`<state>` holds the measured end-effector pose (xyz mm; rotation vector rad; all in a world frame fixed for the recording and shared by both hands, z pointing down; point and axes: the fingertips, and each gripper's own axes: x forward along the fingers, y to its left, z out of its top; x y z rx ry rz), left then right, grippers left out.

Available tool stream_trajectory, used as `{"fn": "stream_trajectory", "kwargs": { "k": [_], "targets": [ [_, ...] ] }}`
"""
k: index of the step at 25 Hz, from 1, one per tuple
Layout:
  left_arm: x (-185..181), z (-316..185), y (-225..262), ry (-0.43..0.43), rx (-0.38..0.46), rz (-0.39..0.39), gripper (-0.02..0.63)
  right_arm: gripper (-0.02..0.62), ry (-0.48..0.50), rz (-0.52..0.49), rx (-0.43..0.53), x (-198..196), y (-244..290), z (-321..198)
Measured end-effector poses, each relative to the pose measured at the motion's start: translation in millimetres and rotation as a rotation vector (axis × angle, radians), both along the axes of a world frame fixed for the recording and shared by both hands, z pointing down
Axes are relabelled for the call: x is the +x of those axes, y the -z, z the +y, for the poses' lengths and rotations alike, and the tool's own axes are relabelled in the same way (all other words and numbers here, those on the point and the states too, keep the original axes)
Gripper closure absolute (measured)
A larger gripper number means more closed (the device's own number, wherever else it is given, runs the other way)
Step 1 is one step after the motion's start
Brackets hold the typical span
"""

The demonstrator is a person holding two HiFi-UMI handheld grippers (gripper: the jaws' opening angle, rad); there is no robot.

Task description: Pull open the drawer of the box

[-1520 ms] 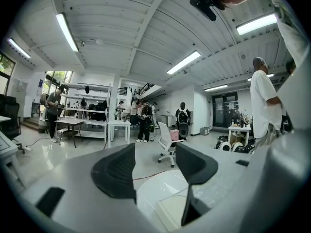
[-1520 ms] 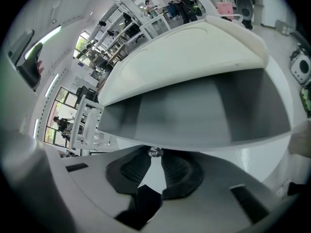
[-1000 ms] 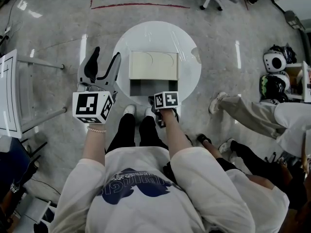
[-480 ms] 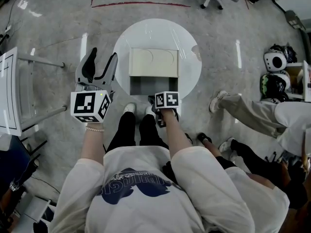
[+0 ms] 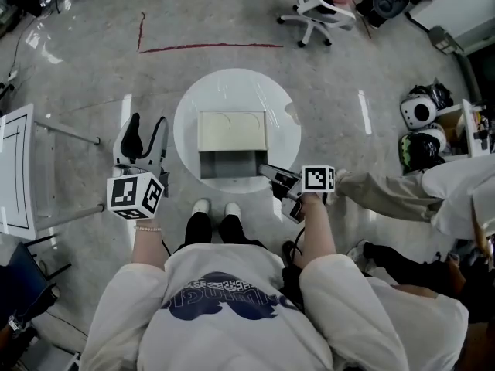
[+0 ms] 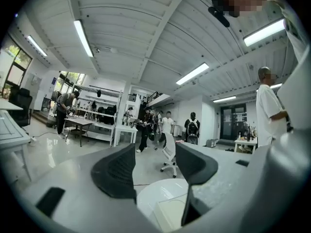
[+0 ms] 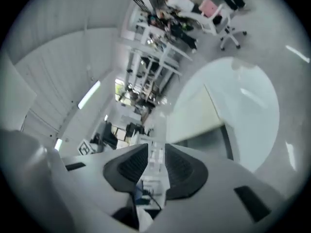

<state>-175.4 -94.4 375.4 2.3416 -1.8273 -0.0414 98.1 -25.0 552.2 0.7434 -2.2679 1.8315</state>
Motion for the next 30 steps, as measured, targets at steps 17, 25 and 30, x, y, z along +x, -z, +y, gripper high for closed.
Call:
{"fn": "stream_trajectory", "kwargs": {
  "k": [17, 25, 30],
  "targets": [
    [83.7, 15.8, 72.2, -0.138, 0.138, -0.169, 0.6, 0.597, -0.297, 0.675, 1.337, -11.9, 266.3, -83.1],
    [77.6, 16.4, 76.4, -0.118, 0.142, -0.163, 0.6, 0.597, -0.293, 0.666, 1.335, -14.6, 266.6, -83.1],
    [75.2, 16.9, 73.6, -0.114, 0.133, -0.163, 0.6, 0.597, -0.295, 0.664, 1.338, -13.4, 265.9, -81.7]
  ]
}}
